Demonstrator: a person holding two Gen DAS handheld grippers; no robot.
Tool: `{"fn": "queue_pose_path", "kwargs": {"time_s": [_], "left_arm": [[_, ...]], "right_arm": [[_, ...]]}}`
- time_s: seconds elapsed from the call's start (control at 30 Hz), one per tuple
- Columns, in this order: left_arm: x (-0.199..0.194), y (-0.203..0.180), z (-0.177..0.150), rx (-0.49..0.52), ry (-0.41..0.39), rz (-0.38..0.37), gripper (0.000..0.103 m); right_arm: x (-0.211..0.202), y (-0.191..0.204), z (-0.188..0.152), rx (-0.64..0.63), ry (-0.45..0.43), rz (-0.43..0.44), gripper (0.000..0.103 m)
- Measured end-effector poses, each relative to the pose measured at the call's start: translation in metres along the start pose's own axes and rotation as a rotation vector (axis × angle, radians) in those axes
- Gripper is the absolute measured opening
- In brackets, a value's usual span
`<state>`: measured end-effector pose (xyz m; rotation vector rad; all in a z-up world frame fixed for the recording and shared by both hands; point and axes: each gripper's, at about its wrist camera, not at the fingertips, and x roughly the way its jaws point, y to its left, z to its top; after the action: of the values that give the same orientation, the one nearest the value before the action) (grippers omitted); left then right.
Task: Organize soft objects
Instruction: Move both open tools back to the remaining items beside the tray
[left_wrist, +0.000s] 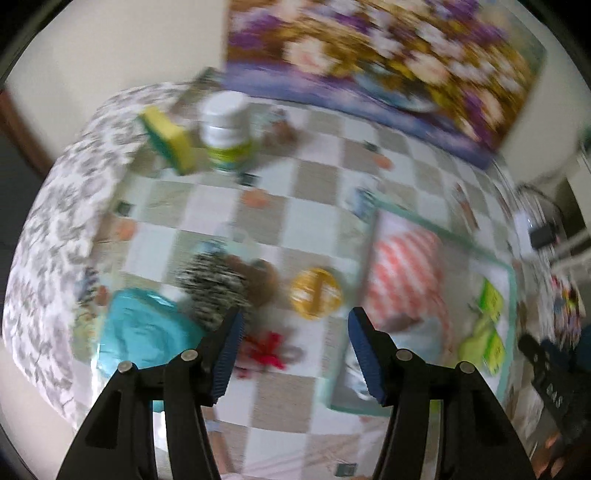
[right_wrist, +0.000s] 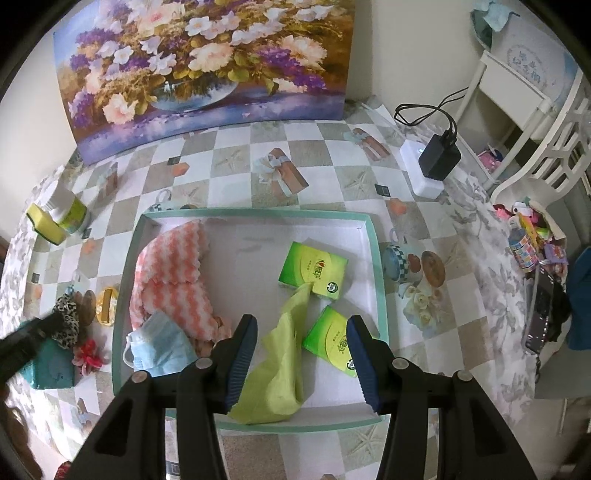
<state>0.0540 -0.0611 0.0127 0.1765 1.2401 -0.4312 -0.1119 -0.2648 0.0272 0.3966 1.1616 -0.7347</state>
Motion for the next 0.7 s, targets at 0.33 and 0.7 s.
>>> {"fn": "queue_pose_path", "kwargs": {"time_s": [0.33,0.7], "left_arm": [[-0.009,0.080,0.009,-0.187,-0.044,0.091,0.060],[-0.013,0.122,0.007,-0.260,-0.062,0.128,0.085]], "right_arm": [[-0.008,0.047,-0.003,-0.098,-0.023,0.076,0.055],[-0.012,0.124,-0.010,-0.212,-0.041,0.214,0.061]]}}
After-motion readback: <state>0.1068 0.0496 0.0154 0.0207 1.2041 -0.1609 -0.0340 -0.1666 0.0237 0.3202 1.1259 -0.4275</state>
